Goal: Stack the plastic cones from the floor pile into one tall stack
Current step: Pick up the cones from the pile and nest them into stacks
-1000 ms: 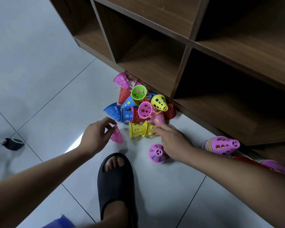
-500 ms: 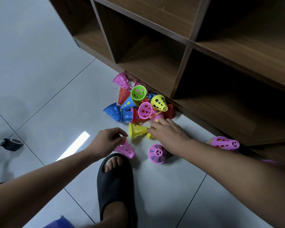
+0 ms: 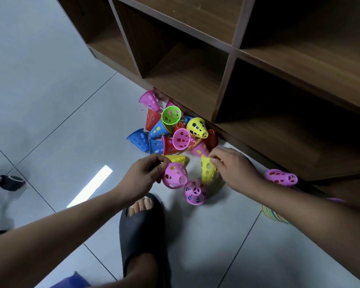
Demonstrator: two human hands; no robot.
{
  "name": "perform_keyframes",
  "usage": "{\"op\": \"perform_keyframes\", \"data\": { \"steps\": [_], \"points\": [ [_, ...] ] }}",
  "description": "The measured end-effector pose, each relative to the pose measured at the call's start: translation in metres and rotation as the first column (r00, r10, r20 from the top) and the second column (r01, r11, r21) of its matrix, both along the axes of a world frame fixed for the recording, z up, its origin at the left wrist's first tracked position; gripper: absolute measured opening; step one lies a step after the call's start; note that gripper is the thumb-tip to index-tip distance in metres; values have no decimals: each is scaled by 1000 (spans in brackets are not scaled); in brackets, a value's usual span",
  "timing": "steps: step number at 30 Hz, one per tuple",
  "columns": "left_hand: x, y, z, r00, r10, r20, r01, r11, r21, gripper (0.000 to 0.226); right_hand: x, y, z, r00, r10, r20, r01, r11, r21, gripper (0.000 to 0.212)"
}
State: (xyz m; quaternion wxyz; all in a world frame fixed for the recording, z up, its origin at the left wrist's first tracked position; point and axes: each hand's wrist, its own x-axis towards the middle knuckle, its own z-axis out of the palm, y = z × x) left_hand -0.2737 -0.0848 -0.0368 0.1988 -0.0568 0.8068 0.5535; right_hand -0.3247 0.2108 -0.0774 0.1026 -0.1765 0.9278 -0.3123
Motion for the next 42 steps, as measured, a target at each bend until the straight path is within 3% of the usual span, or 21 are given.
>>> {"op": "perform_keyframes", "data": {
  "steps": [4,6,9,10,12,15,18,20,26,32,35,39,42],
  "points": [
    [-2,23,5,1000,-4,-5,4,996,89,16,-9,4,6,913,-352,207,382,916,-125,14],
    [-2,33,4,999,-37,-11,38,994,104,16,-13,2,13,801,-435,412,560,787,-259,21],
    [1,47,-2,998,-65,-11,66,993,99,15,-6,-6,36,531,-292,795,802,475,-361,28],
    [2,50,-4,997,-75,-10,75,993,87,16,-1,-8,41,476,-218,852,830,431,-354,30],
    [4,55,-7,996,-87,-7,87,995,52,17,10,-13,53,445,-96,891,821,441,-362,31],
    [7,58,-11,996,-89,-12,89,996,-14,17,24,-22,62,498,5,867,710,572,-411,37],
    [10,56,-14,995,-101,-10,101,994,-36,13,31,-26,57,544,46,838,596,682,-425,10],
    [11,52,-19,995,-104,7,105,992,-65,12,32,-25,50,561,16,828,543,747,-383,5],
    [7,35,-32,999,-2,34,9,980,-199,8,34,-23,33,697,-45,716,363,883,-298,22],
    [-2,17,-44,998,21,-55,-39,941,-336,9,26,-21,17,771,-108,627,240,962,-130,15],
    [-3,16,-45,1000,4,-31,-15,940,-341,17,16,-22,11,885,-114,452,168,983,-80,11],
    [-4,16,-46,998,-34,-60,10,930,-369,19,1,-28,8,989,71,130,-73,997,11,23],
    [-5,14,-42,997,-26,-74,-5,922,-388,15,-11,-34,10,978,199,65,-208,958,198,44]
  ]
}}
